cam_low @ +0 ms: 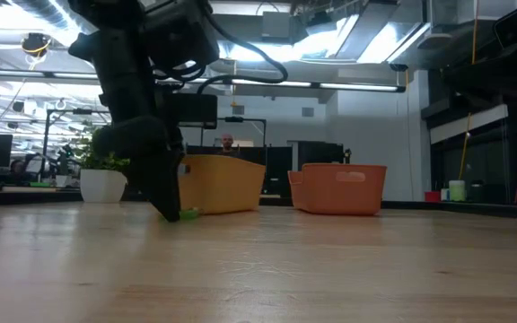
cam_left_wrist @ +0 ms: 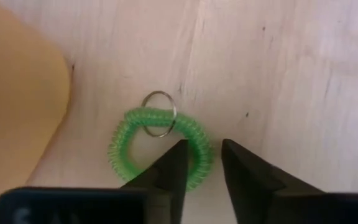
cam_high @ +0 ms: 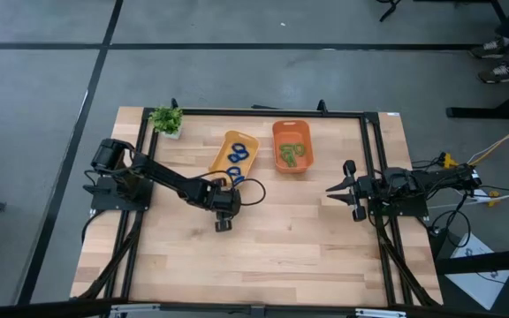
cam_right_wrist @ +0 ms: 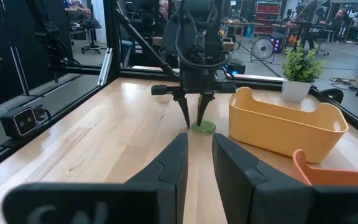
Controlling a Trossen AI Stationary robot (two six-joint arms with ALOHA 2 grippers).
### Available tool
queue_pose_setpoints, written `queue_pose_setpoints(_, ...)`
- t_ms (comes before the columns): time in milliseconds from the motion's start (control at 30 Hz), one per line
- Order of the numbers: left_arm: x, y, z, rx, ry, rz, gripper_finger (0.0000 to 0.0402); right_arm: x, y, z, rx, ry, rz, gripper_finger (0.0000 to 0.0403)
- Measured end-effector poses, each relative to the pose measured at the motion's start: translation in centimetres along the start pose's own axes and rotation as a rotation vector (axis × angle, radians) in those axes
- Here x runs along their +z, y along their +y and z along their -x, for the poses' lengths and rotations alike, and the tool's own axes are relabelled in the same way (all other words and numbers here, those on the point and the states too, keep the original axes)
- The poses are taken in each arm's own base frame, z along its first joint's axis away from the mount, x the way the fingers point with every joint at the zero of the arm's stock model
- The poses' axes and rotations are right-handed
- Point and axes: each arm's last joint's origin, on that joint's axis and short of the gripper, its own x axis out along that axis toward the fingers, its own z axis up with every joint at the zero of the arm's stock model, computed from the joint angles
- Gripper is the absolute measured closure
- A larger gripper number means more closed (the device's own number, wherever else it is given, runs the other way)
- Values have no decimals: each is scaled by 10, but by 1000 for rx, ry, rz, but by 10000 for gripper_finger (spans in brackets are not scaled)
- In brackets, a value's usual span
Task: Sort items
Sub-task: Put the green keychain into the orange bin
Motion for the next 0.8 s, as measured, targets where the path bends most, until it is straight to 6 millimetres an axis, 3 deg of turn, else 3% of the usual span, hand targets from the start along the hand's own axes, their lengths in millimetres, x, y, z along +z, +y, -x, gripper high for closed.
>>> queue_pose_setpoints(300, 0, -1, 0, -30, 12, -4, 384, 0, 0, 0, 0, 0, 0, 327)
queue_pose_setpoints(800, -3, -6, 6, 8, -9, -44, 388, 0, 0, 0, 0, 0, 0, 327)
